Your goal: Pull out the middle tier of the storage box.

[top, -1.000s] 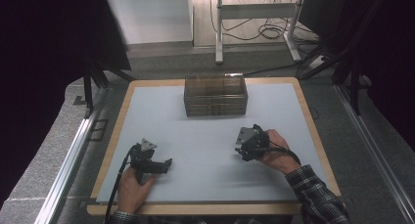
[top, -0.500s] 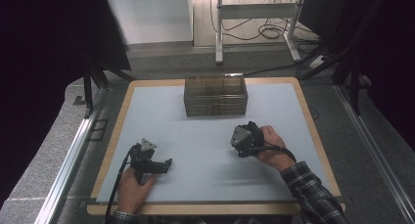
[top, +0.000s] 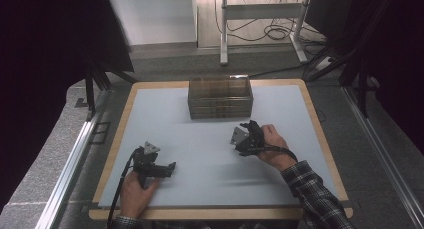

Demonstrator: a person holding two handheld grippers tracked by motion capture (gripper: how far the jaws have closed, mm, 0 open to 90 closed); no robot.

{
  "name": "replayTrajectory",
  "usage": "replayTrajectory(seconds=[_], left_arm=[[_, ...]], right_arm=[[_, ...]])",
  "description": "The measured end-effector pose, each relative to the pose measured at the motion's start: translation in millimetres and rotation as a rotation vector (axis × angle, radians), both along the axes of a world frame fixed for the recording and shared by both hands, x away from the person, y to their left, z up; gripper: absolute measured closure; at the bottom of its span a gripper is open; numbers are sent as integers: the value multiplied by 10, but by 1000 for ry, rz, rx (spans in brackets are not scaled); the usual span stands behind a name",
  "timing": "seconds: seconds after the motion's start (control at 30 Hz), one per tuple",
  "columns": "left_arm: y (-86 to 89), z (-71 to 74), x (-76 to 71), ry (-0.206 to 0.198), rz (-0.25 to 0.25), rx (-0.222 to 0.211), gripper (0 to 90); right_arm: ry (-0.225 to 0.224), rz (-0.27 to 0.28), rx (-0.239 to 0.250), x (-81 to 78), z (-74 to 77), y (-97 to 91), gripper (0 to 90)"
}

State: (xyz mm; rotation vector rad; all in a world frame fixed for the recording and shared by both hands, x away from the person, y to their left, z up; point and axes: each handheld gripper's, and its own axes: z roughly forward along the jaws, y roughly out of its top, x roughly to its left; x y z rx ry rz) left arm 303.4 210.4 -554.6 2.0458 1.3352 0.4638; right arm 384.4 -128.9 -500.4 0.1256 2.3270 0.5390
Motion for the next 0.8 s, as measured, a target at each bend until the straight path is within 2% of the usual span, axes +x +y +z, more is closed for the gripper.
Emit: replayTrajectory(seconds=[0.3,0.47,0.6,0.8], left_arm=[[0,0,0,-1,0,0,0],[1,0,0,0,0,1,0],[1,1,0,0,-1,2,0],[1,1,0,0,-1,2,0]], right_arm=[[-79,15,-43,39,-2,83,346],[-128,30,-79,52,-8,131,386],[-186,37,-126,81,-29,177,401],[-225,37,-140,119,-51,237,413]])
